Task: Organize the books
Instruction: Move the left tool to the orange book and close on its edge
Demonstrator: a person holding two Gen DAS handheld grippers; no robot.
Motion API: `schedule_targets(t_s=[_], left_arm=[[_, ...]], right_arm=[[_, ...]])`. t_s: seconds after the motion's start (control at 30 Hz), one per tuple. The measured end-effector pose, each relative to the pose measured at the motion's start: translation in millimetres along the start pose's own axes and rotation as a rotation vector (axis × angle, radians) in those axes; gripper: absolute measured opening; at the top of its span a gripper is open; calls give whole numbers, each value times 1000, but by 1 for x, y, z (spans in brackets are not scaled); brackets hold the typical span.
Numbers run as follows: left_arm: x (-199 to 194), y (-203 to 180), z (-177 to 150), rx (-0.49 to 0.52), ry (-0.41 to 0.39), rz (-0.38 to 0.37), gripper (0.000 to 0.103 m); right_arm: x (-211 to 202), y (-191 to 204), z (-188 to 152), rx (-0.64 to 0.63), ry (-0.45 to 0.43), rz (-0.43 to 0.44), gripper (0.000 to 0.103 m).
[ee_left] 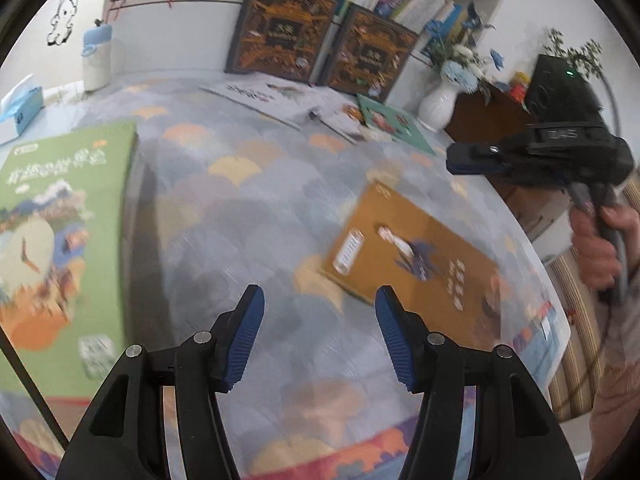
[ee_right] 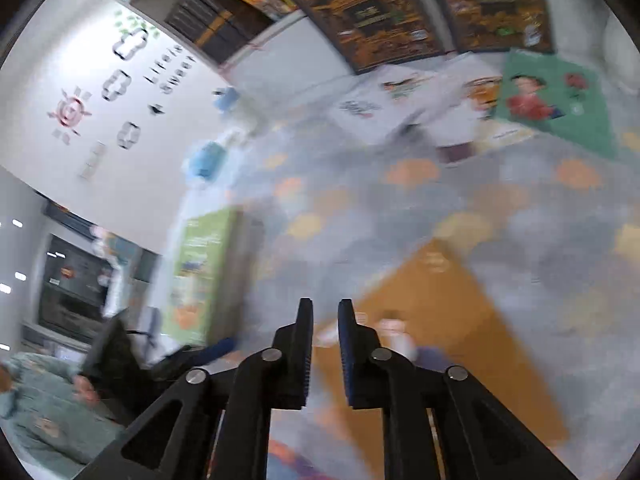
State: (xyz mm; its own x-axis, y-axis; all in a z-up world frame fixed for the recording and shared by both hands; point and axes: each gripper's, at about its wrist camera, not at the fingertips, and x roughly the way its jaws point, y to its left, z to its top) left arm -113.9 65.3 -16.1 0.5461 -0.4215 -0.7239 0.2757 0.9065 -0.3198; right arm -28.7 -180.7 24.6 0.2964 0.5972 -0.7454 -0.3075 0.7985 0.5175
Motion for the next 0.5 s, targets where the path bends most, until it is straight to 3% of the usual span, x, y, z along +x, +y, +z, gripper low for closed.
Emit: schedule_targets(t_s=[0.17,0.23,0.3,0.37,0.4,0.43,0.5], left_arm=[[23,-35,-21,52,77,-69,56],[35,-53,-28,91,115,-81,56],[43,-65,-34,105,152,-119,56],[48,-69,-37,107,168,-122,56],[48,-71,-39,116,166,-111,56],[47,-70,-39,118,166,-111,56],[44,-64,-38,110,174,-118,56]], right_arm=[[-3,-68,-26,-9,51,-245,15],[-1,-92,-39,-1,85,-306,15],[1,-110,-53,42,102,-294,16],[-6,-118,-62,92,21,-204,32],[-9,-118,-66,105,9,-171,47],[-10,-115,-72,113,-4,-129,55],[-6,-103,-80,80,17,-145,55]])
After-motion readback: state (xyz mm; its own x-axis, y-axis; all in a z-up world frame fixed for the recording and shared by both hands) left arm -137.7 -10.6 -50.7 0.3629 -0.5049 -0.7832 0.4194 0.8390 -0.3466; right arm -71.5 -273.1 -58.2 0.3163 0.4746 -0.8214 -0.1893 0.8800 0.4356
